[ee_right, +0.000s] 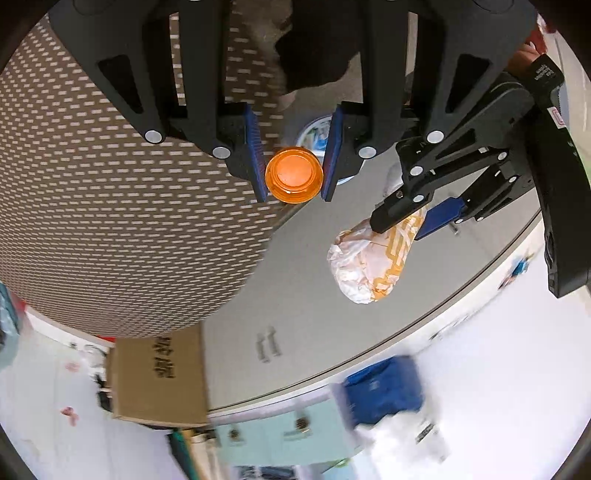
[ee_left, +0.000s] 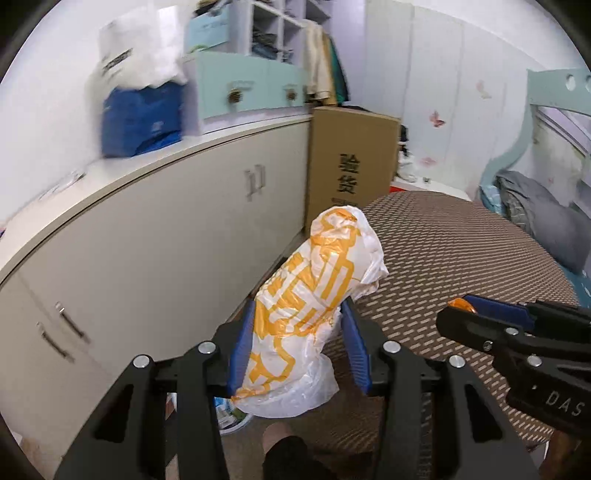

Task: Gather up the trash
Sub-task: 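Carry the plastic bag and orange cap over the wastebasket, then open both tools to drop the bag and cap into the basket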

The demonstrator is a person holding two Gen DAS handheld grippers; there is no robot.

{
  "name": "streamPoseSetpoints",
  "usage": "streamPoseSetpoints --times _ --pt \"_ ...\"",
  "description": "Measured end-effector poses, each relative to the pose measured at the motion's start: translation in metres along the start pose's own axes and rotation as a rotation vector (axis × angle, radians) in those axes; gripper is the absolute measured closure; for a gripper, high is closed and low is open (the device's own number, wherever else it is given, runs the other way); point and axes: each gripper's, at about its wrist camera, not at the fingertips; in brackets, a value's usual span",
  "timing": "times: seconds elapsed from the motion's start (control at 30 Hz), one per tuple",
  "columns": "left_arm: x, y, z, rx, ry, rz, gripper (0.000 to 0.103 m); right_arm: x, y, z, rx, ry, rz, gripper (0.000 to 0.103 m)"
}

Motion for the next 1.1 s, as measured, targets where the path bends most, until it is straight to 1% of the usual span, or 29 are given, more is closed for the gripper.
streamPoseSetpoints --times 0.13,0.27,0.4,0.5,0.67,0.77,0.87,0.93,0.97,1.0,1.03,1.1 --pt "0.041 0.016 -0.001 0.025 -0.068 0.036 0.058 0.037 0.003 -0.024 0.033 -0.052 0.032 0.074" --pt "0.075 0.029 -0.008 0.064 -0.096 0.090 0.058 0.070 0.009 -0.053 0.075 -0.099 0.078 0.074" --pt "0.098 0.042 -0.019 0.103 -0.116 0.117 0.058 0.088 0.016 -0.078 0.113 -0.119 0.102 0.074" --pt "0.117 0.052 -0.029 0.132 -0.130 0.138 0.058 0.095 0.022 -0.097 0.139 -0.122 0.107 0.074" --pt "0.138 0.065 -0.048 0.182 -0.150 0.172 0.058 0.097 0.029 -0.129 0.179 -0.122 0.102 0.074" --pt "0.147 0.066 -0.064 0.205 -0.155 0.178 0.058 0.097 0.032 -0.143 0.188 -0.110 0.103 0.074" --pt "0.152 0.062 -0.076 0.209 -0.159 0.190 0.057 0.097 0.035 -0.152 0.189 -0.103 0.083 0.074" --pt "0.158 0.059 -0.085 0.205 -0.146 0.206 0.052 0.094 0.036 -0.157 0.189 -0.101 0.068 0.074" --pt "0.160 0.058 -0.091 0.209 -0.156 0.206 0.044 0.094 0.036 -0.160 0.188 -0.099 0.064 0.074" --pt "0.163 0.058 -0.097 0.221 -0.211 0.200 0.033 0.093 0.037 -0.162 0.191 -0.095 0.059 0.074" --pt "0.167 0.058 -0.100 0.228 -0.242 0.204 0.030 0.091 0.037 -0.165 0.196 -0.096 0.051 0.074" --pt "0.172 0.061 -0.103 0.239 -0.226 0.233 0.030 0.090 0.040 -0.169 0.206 -0.096 0.042 0.074"
Point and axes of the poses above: each gripper's, at about its wrist camera, not at the fingertips, and z roughly against the way its jaws point, x to its left, y to its underside, and after that the axes turned 7 degrees about -x, right-handed
